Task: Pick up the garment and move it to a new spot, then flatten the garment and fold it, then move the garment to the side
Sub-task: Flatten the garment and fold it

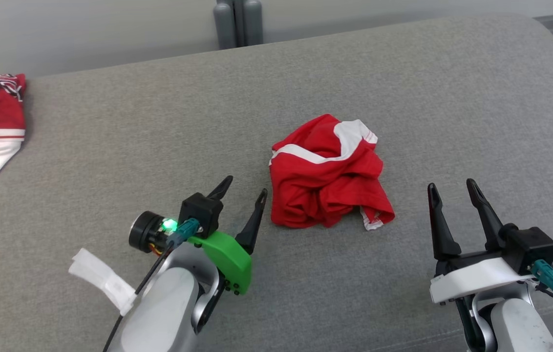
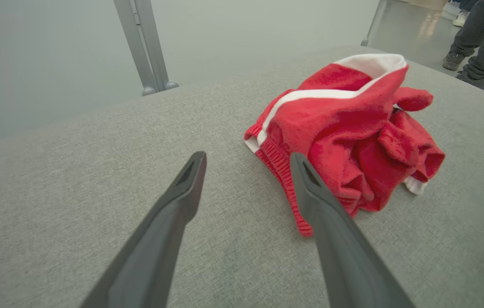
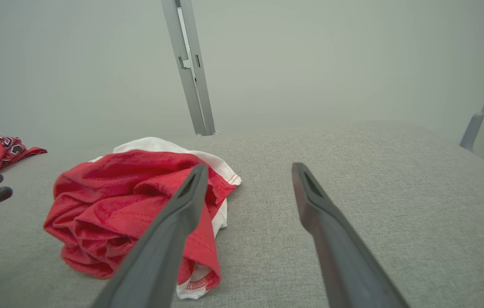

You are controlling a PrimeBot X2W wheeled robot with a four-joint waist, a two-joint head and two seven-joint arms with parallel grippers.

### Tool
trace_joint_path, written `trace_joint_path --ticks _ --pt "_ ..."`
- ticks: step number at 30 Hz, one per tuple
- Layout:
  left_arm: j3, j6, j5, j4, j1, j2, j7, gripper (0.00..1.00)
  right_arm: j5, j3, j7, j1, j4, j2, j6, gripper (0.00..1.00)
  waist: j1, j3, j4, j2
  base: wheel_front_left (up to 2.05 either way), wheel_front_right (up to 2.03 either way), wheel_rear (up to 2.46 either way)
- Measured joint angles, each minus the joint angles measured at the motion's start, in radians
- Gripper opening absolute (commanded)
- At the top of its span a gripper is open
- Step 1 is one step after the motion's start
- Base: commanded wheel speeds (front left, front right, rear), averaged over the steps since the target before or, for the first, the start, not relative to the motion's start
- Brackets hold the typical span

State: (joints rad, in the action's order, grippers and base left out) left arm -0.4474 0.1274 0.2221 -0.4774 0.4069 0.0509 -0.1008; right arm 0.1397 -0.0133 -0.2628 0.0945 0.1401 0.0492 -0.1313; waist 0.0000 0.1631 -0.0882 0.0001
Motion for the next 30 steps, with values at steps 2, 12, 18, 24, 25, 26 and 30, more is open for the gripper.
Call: trace_joint_path --ticks 2,12,18,24,25,26,30 --pt "-0.039 0.000 0.033 -0.028 0.035 0.007 0.016 1.00 0.003 0.001 0.000 0.006 0.000 0.000 0.000 1.00 0.0000 0.012 -0.023 0.0000 0.00 0.00 0.00" --pt "-0.083 0.000 0.116 -0.132 0.133 0.053 -0.020 0.00 0.026 0.006 0.000 0.014 -0.006 0.001 0.000 1.00 0.0000 0.069 -0.123 0.0000 0.00 0.00 0.00" --pt "-0.075 -0.005 0.120 -0.145 0.189 0.053 -0.093 0.00 0.027 0.013 0.000 0.014 -0.006 0.000 0.000 1.00 0.0000 0.079 -0.145 0.0000 0.00 0.00 0.00" --pt "-0.022 -0.058 0.099 -0.126 0.295 0.064 -0.148 0.00 0.027 0.012 0.000 0.013 -0.004 0.000 0.000 1.00 0.0000 0.063 -0.129 0.0000 0.00 0.00 0.00" --pt "-0.014 -0.063 0.095 -0.114 0.306 0.066 -0.154 0.00 0.026 0.012 0.000 0.013 -0.004 0.000 0.000 1.00 0.0000 0.060 -0.126 0.0000 0.00 0.00 0.00" --pt "-0.007 -0.067 0.090 -0.101 0.313 0.068 -0.156 0.00 0.025 0.014 0.000 0.013 -0.004 0.000 0.000 1.00 0.0000 0.056 -0.123 0.0000 0.00 0.00 0.00" --pt "-0.006 -0.068 0.074 -0.069 0.299 0.081 -0.162 0.00 0.021 0.018 0.000 0.007 -0.005 0.000 0.000 1.00 0.0000 0.044 -0.107 0.0000 0.00 0.00 0.00"
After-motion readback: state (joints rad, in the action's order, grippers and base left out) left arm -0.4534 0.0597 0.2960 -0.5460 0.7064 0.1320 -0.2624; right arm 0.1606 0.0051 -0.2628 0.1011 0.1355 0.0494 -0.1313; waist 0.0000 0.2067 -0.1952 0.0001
